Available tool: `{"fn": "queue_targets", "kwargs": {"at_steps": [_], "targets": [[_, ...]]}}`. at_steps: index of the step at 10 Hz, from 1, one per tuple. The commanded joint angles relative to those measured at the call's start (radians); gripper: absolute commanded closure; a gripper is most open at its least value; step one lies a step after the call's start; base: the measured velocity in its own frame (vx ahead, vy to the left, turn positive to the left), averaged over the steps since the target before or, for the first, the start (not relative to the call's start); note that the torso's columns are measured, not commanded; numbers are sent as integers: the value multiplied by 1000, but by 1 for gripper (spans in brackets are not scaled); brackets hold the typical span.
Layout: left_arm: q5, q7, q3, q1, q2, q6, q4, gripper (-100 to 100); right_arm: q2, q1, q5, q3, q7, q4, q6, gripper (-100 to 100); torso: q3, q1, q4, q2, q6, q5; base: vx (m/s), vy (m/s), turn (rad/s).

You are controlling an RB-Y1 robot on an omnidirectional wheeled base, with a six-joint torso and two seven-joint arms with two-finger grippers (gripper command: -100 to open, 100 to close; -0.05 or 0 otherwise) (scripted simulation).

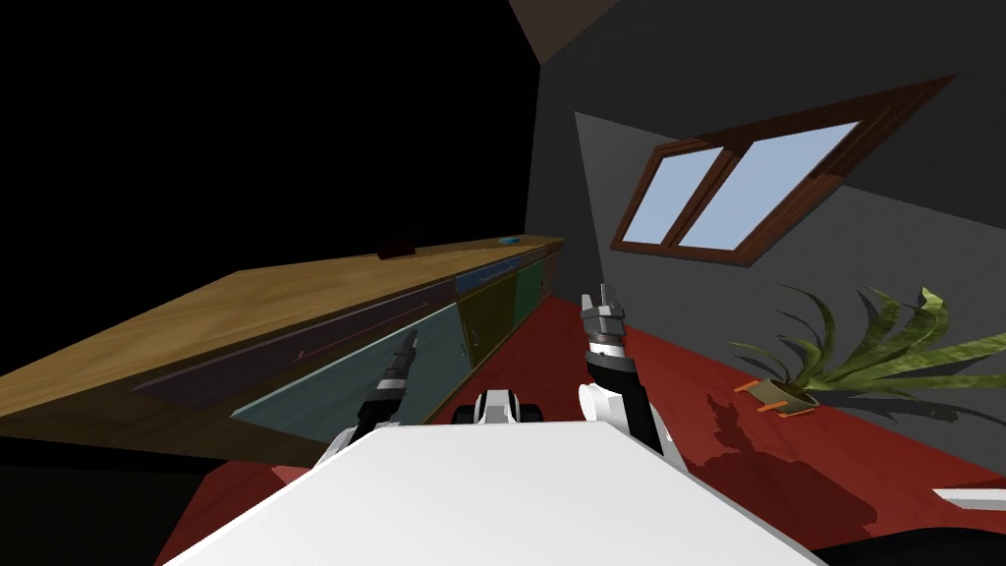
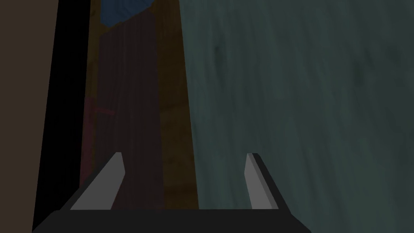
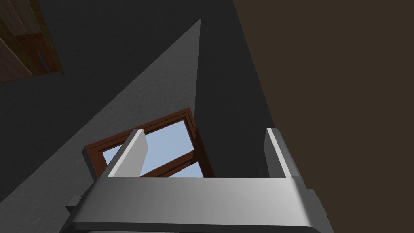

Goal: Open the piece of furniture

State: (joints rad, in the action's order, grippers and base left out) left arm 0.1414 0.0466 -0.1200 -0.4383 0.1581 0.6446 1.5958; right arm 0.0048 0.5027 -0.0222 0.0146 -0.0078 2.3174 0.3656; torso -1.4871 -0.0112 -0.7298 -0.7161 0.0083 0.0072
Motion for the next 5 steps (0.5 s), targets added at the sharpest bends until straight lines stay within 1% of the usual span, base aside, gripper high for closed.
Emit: {"fn": "queue_targets", "kwargs": {"at_steps": [1,2,3,4,5], "targets": [[2,2,-7,7,4,-5,-71,-100,0,0,0,0,0,0,0,0,-1,0,1,2,0,1,78,-76,47],[4,6,-14,14,5,2,-98,-100,0,0,0,0,0,0,0,0,-1,0,1,2,0,1,115,-102,111],[4,6,-14,14,5,2,-125,-100,0,0,0,0,0,0,0,0,-2,1,1,6,2,1,103,-80,48],[4,6,-14,14,5,2,-125,-100,0,0,0,0,0,0,0,0,-2,0,1,5,3,1,34,-23,8],[7,11,-21,20,6,9,-156,-100,0,0,0,0,0,0,0,0,0,-3,0,2,4,2,75,-44,78]]}}
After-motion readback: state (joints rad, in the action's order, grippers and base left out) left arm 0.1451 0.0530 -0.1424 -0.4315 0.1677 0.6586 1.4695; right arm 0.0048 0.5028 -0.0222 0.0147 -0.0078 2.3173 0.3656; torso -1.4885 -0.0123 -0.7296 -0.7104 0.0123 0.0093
